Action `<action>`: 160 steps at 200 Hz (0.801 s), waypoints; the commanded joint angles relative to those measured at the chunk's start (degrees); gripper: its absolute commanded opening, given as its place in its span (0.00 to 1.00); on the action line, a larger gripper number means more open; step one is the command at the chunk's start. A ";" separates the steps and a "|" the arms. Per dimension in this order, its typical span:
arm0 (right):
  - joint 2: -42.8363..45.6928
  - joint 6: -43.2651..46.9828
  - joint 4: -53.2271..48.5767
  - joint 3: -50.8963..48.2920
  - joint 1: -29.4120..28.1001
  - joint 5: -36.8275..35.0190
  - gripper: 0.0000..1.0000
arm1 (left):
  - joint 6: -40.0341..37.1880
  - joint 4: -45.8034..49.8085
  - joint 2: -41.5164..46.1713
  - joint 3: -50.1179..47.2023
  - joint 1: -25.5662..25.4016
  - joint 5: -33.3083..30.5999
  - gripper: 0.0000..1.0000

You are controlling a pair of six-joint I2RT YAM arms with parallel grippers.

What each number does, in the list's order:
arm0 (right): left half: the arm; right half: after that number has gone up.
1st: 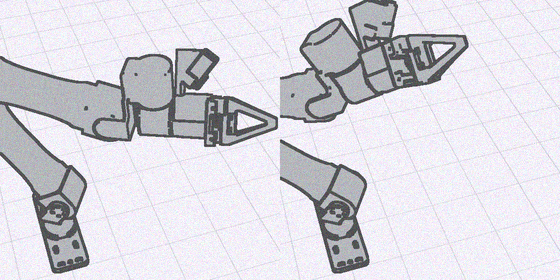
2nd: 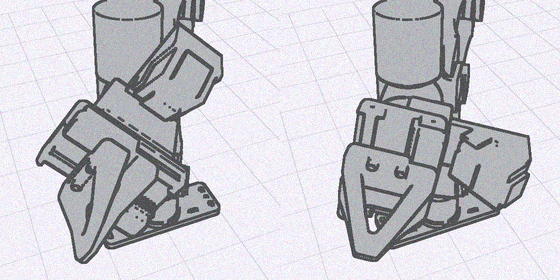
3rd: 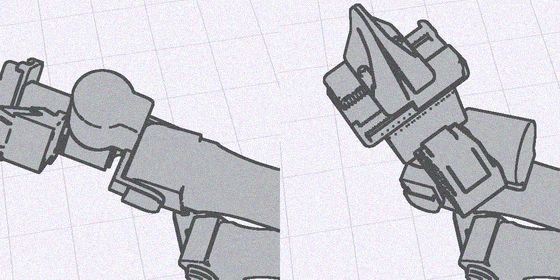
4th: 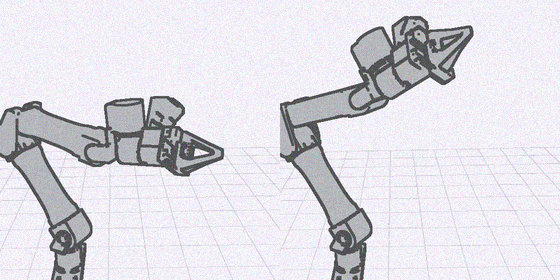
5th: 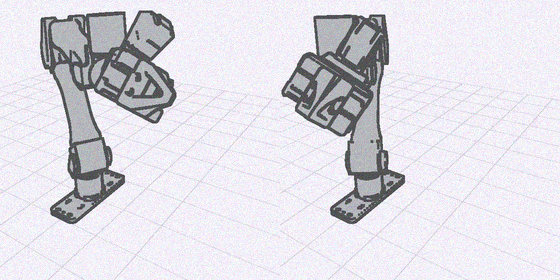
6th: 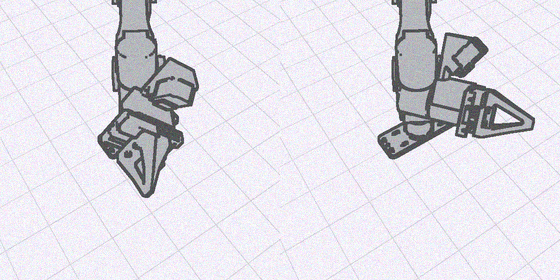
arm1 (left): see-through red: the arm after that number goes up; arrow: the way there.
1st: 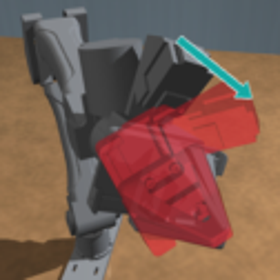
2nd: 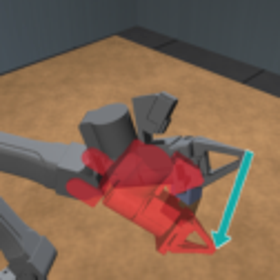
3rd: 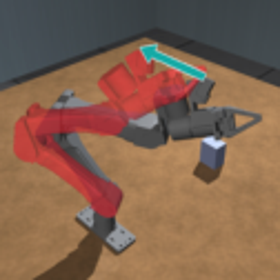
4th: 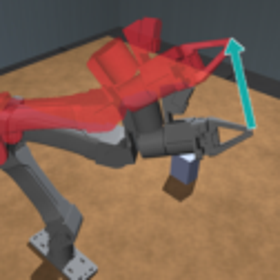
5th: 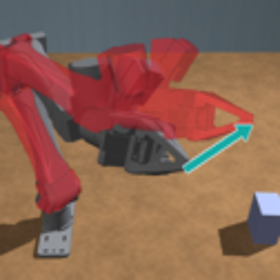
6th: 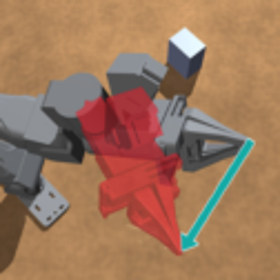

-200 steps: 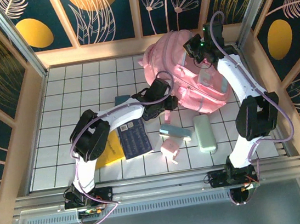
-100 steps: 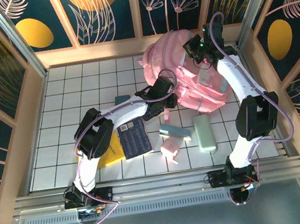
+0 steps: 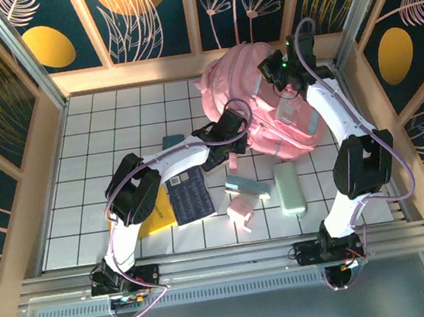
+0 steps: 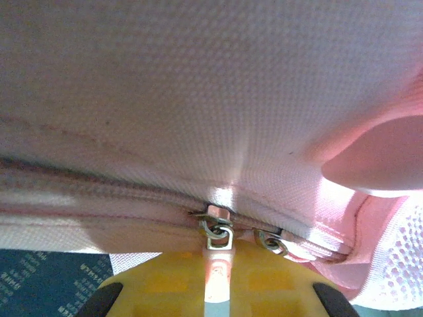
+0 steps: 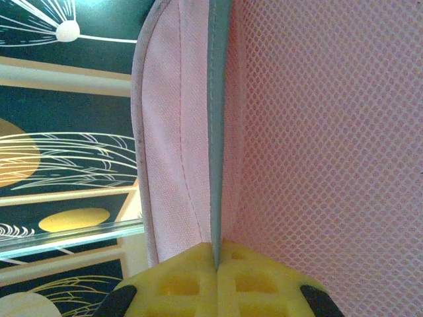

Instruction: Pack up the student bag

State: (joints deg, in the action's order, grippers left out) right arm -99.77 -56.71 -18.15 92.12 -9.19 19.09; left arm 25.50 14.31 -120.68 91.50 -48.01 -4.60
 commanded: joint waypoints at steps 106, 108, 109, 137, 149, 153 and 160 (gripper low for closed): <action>0.46 17.87 -2.68 5.43 -7.34 -4.86 0.00 | -0.97 -2.20 8.92 -5.85 6.88 -0.89 0.09; 0.52 17.97 -2.68 5.44 -7.36 -4.81 0.00 | -0.97 -2.29 9.14 -6.11 7.03 -0.86 0.09; 0.53 18.05 -2.68 5.44 -7.34 -4.79 0.00 | -1.02 -2.32 9.19 -6.13 7.08 -0.85 0.09; 0.25 20.35 -2.72 5.83 -8.54 -5.23 0.00 | -2.09 -3.14 11.36 -7.29 8.43 -0.19 0.09; -0.19 21.75 -3.02 6.29 -9.36 -5.81 0.00 | -2.57 -3.41 11.90 -7.19 8.93 0.93 0.11; -0.33 22.31 -3.09 6.45 -9.66 -5.94 0.00 | -2.62 -3.32 11.96 -7.06 9.05 0.99 0.11; -0.69 23.32 -3.41 6.85 -10.14 -6.23 0.00 | -2.90 -3.02 12.10 -6.81 9.31 1.20 0.11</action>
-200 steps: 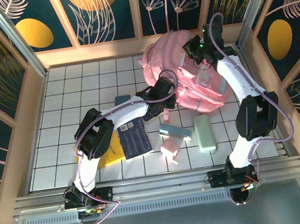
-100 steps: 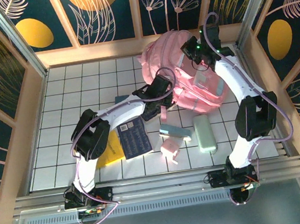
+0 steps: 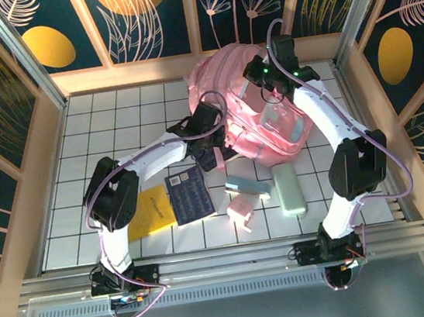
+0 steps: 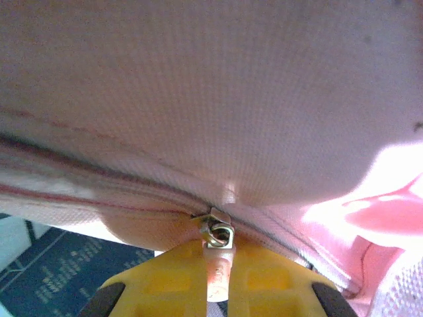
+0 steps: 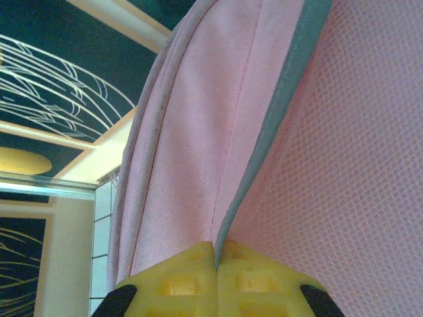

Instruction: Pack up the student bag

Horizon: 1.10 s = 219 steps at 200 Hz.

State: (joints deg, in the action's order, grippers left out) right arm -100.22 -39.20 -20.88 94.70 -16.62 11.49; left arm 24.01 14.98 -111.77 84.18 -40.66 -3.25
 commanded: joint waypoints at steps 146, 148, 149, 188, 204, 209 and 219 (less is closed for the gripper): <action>5.25 4.11 -10.63 4.28 -4.45 -8.50 0.64 | 8.08 -12.68 0.52 -0.16 3.94 17.17 0.00; 5.86 3.58 -10.39 3.17 -4.33 -8.28 0.63 | 8.32 -12.91 0.50 -0.20 3.95 17.45 0.00; 6.15 3.28 -10.27 2.62 -4.32 -8.08 0.63 | 8.46 -13.03 0.41 -0.22 3.98 17.60 0.00; 18.05 -13.46 -3.39 -20.52 -1.50 0.84 0.50 | 14.80 -19.48 -0.60 -3.22 3.88 23.69 0.00; 22.23 -22.05 0.72 -28.95 -1.69 4.19 0.48 | 16.73 -21.48 -0.71 -4.25 3.79 25.09 0.00; 23.39 -24.67 1.95 -30.82 -2.10 4.85 0.51 | 17.20 -21.88 -0.67 -4.44 3.69 25.31 0.00; 25.13 -29.17 4.09 -34.24 -2.92 5.99 0.57 | 17.46 -22.10 -0.63 -4.44 3.45 25.48 0.00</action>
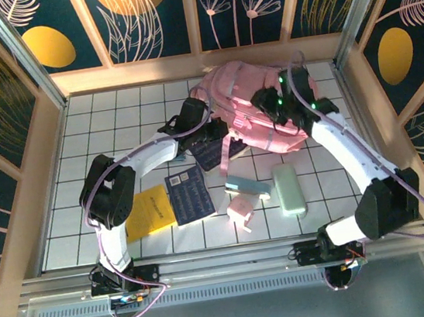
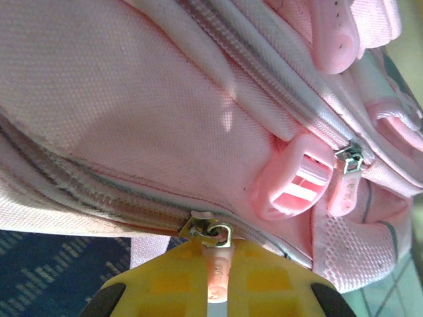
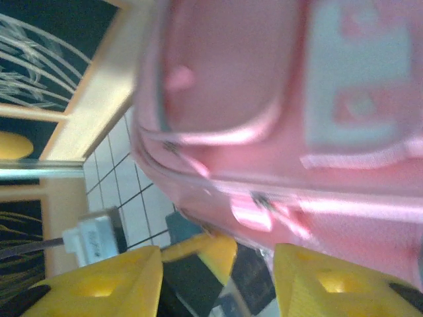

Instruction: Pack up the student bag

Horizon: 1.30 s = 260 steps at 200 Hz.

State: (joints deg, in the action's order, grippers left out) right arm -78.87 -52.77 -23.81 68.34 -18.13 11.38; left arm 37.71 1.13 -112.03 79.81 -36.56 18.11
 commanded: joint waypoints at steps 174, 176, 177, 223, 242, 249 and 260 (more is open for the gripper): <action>-9.10 -8.57 17.22 -11.71 4.97 -5.30 0.12 | 4.19 -7.09 4.38 -3.73 -2.91 5.02 0.00; -9.13 -8.40 16.89 -11.53 5.00 -5.42 0.10 | 3.98 -6.75 4.35 -3.62 -2.91 4.72 0.00; -9.16 -8.31 16.71 -11.50 5.02 -5.45 0.09 | 3.83 -6.57 4.31 -3.57 -2.91 4.60 0.00; -8.02 -2.44 10.68 -9.42 6.11 -7.59 0.00 | -2.58 1.25 3.36 0.28 -2.45 -1.46 0.00; -7.51 -0.21 9.16 -9.36 7.51 -7.81 0.00 | -2.06 0.88 3.66 -0.23 -1.16 -0.90 0.00; -7.44 0.64 8.75 -9.35 8.09 -8.10 0.00 | -1.85 0.43 4.00 -0.71 -0.64 -0.65 0.00; -7.39 1.69 8.26 -9.53 9.18 -8.17 0.00 | -1.38 -0.21 4.55 -1.29 0.12 -0.04 0.00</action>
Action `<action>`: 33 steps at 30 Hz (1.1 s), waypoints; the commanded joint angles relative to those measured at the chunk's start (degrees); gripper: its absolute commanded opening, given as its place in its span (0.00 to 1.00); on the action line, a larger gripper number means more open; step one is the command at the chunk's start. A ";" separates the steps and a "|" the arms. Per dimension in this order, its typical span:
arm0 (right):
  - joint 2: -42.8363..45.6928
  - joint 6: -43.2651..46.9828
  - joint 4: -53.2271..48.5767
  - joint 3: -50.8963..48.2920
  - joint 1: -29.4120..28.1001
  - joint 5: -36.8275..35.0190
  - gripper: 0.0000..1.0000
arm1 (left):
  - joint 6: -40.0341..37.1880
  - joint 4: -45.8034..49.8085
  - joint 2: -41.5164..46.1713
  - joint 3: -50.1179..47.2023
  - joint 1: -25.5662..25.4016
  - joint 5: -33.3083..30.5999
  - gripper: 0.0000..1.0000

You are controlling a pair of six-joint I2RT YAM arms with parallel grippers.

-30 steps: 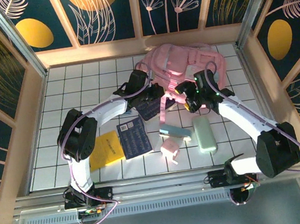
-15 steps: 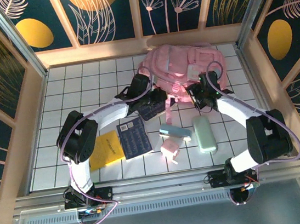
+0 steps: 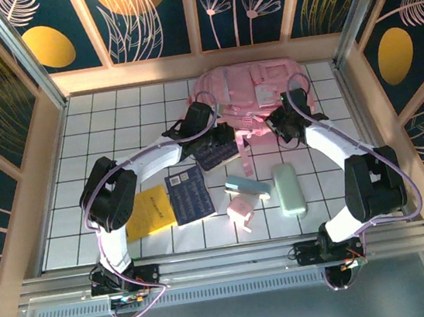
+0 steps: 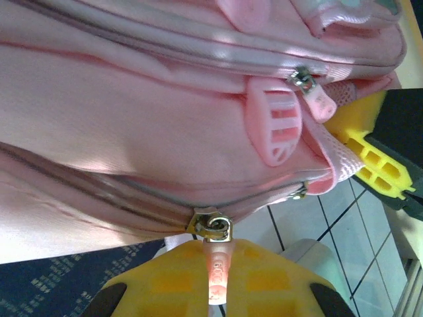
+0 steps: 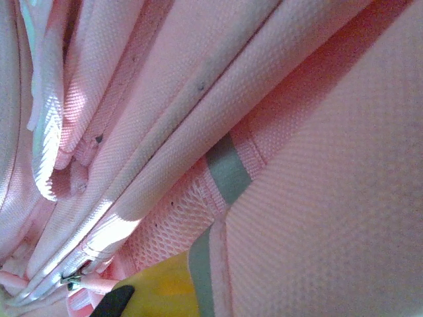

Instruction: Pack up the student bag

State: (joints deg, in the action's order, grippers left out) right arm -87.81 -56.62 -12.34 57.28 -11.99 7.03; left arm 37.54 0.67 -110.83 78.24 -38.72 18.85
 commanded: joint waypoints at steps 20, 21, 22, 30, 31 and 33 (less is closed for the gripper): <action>0.57 6.25 -2.67 4.12 16.85 -2.18 0.00 | 1.37 -3.52 6.46 -7.46 6.29 2.90 0.00; 0.13 6.37 -2.33 4.52 17.07 -1.30 0.00 | 1.40 -3.61 6.18 -7.35 6.29 3.05 0.00; -0.38 6.88 -2.08 5.34 17.05 -0.15 0.00 | 1.45 -3.61 5.63 -7.02 6.29 3.88 0.00; 0.41 15.77 -9.56 9.62 12.22 -6.19 0.58 | -8.27 8.77 3.45 2.37 3.34 -0.76 0.25; 0.92 17.99 -11.41 10.75 10.51 -9.29 0.59 | -8.79 9.74 3.35 3.03 3.13 -1.55 0.26; 3.05 22.77 -11.47 10.78 7.10 -11.29 0.58 | -8.37 9.37 3.81 2.57 3.13 -2.61 0.26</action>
State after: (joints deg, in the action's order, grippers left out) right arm -88.62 -42.65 -22.28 65.17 -0.49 1.76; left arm 32.51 6.11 -106.76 79.33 -35.00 19.27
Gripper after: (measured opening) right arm 0.586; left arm 0.260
